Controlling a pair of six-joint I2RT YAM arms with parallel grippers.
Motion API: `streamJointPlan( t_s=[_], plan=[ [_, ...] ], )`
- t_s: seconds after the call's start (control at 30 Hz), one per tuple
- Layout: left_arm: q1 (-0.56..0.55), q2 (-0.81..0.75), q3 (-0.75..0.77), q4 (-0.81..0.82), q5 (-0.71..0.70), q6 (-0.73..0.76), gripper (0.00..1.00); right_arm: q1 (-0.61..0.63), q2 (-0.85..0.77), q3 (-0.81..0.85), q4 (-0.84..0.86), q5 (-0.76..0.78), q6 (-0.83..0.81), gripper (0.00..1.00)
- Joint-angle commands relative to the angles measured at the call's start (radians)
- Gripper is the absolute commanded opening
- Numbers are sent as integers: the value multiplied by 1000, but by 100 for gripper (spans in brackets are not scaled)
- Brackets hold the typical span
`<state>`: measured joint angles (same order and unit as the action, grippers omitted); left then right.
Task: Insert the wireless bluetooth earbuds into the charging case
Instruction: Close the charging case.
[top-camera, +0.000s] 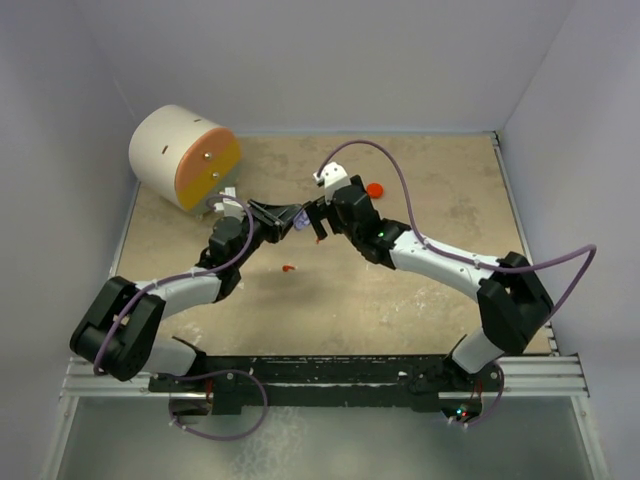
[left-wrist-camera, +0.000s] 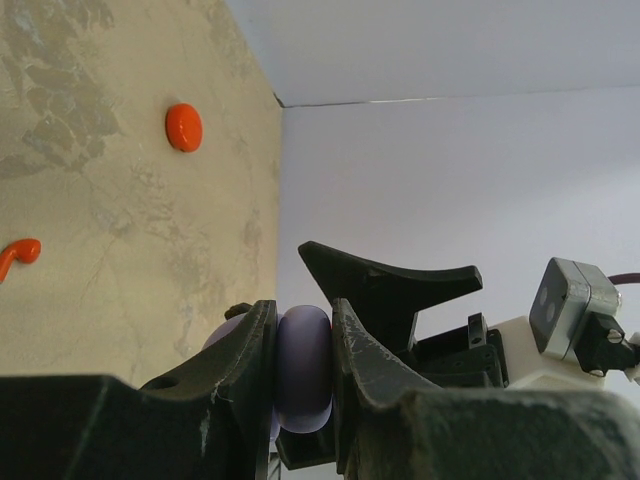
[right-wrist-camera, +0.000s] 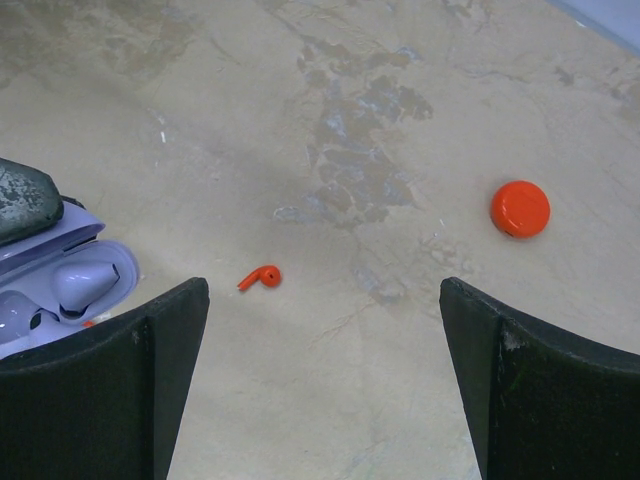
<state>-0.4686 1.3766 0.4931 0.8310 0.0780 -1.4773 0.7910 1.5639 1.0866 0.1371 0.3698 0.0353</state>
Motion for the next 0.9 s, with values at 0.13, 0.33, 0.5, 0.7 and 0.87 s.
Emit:
streamJointPlan(
  t_s=[0.13,0.33,0.5,0.7,0.87],
  plan=[
    [-1,15,18,77,19,23,0,5,2,58,25,-40,-29,100],
    [-14,46,32,91,17,21,0,21,-10,35,39,-63,-35,100],
    [-21,70,42,103,6,17,0,43,-6,26,50,-75,-28,100],
    [-22,91,48,115,-14,2,0,67,6,10,60,-74,-9,100],
    [-28,108,53,122,-29,-12,0,70,11,-8,81,-71,10,100]
  ],
)
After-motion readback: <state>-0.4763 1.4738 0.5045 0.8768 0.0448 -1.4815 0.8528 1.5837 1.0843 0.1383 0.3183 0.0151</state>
